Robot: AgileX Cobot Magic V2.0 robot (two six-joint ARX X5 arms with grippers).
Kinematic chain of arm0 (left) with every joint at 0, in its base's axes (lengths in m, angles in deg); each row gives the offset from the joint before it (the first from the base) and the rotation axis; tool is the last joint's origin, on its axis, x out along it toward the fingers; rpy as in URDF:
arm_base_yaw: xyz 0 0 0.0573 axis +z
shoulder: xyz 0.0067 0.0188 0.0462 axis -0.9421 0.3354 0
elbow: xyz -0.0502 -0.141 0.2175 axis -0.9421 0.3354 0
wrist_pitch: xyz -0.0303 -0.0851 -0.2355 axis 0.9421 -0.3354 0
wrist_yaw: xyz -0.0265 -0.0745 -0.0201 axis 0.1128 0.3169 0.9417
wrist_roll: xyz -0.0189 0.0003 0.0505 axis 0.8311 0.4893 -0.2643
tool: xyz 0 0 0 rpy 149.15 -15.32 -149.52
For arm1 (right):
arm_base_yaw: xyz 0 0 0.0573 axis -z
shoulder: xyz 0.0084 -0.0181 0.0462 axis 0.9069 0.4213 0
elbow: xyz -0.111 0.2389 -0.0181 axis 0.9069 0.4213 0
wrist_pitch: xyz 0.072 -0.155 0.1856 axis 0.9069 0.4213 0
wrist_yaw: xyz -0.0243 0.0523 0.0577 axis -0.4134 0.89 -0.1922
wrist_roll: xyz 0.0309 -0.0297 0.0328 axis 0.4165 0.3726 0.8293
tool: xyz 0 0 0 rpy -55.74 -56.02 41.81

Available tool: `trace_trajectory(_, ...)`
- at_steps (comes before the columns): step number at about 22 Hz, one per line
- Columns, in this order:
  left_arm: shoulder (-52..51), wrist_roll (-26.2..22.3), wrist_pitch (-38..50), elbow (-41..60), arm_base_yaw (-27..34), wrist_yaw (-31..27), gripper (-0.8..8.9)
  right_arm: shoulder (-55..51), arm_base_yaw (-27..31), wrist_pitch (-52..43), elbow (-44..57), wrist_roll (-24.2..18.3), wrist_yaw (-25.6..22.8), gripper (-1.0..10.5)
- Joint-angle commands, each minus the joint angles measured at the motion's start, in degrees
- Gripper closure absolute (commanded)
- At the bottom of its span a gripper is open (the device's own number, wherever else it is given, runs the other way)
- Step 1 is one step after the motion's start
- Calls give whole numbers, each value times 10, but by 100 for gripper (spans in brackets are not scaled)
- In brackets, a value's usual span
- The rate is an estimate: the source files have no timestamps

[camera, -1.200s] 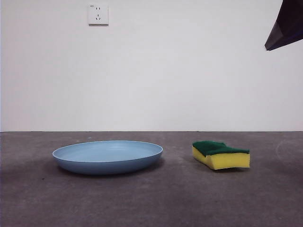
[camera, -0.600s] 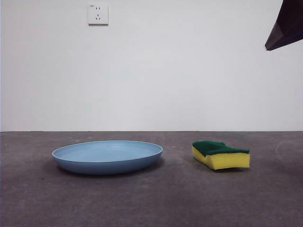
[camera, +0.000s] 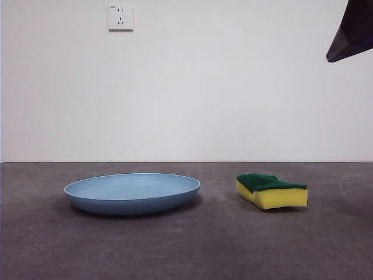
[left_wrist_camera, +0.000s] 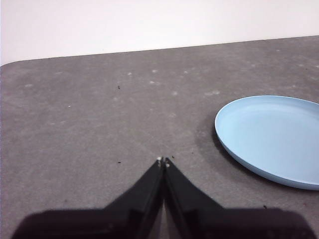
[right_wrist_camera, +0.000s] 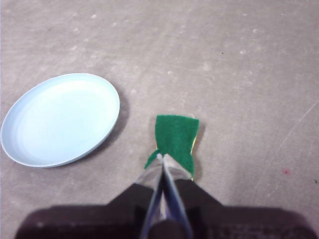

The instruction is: Pick up the plate,pick up the cloth,clean the plate with the cloth

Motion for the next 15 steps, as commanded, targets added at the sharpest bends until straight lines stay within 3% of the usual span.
trace_trajectory(1,-2,4,1,8,2,0,817,0,0,-3,2,6,-2,945)
trace_trajectory(8,-2,4,1,8,1,0,817,-1,0,-2,2,5,-2,945)
trace_trajectory(11,-2,4,1,8,1,0,817,-35,21,-3,3,-91,-18,945)
trace_trajectory(13,-2,4,1,8,2,0,817,-64,70,-23,16,-110,-10,945)
trace_trajectory(15,-2,4,1,8,2,0,817,-108,128,-70,54,-110,27,945)
